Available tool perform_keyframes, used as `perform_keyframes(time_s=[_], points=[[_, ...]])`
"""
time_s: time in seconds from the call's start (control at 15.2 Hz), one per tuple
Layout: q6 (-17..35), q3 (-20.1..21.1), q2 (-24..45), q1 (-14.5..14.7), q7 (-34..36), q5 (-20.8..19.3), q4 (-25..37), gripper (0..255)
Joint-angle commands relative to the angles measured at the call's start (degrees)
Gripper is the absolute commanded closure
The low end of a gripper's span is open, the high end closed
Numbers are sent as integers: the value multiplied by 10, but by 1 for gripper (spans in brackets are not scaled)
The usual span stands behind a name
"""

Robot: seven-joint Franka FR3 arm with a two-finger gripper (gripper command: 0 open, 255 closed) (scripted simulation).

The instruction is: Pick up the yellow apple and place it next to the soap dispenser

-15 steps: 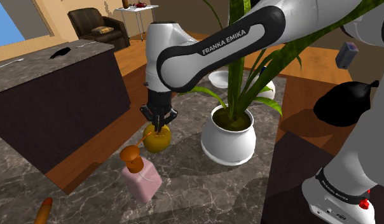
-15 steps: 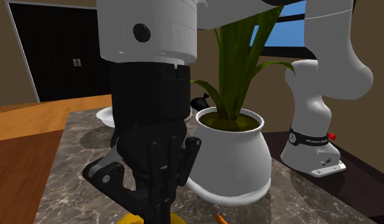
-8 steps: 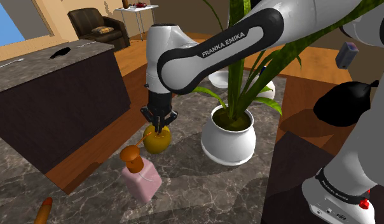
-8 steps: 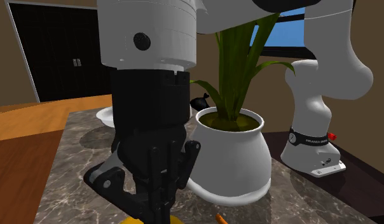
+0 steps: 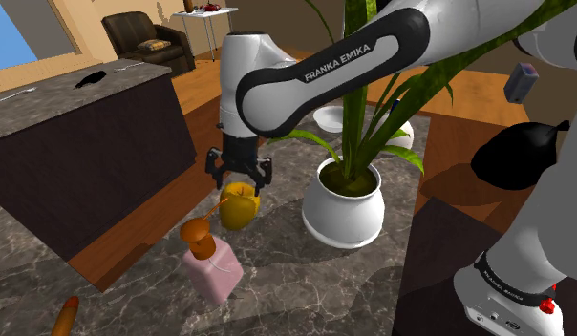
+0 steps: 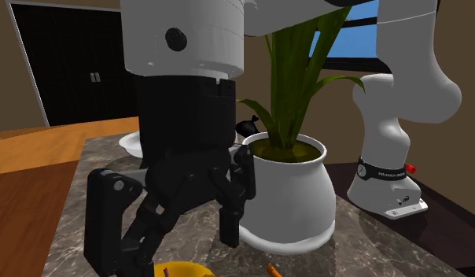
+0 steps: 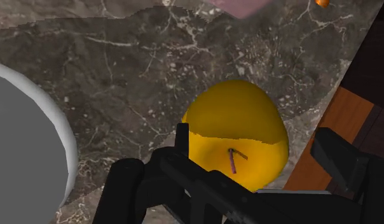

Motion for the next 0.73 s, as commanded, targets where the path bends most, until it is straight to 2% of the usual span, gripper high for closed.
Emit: perform_keyframes(time_s=[0.0, 0.13, 0.66], points=[[-25, 0, -15, -5, -5, 6, 10, 0], [-55, 0, -31, -10, -8, 11, 24, 0], [-55, 0, -31, -10, -8, 11, 24, 0]])
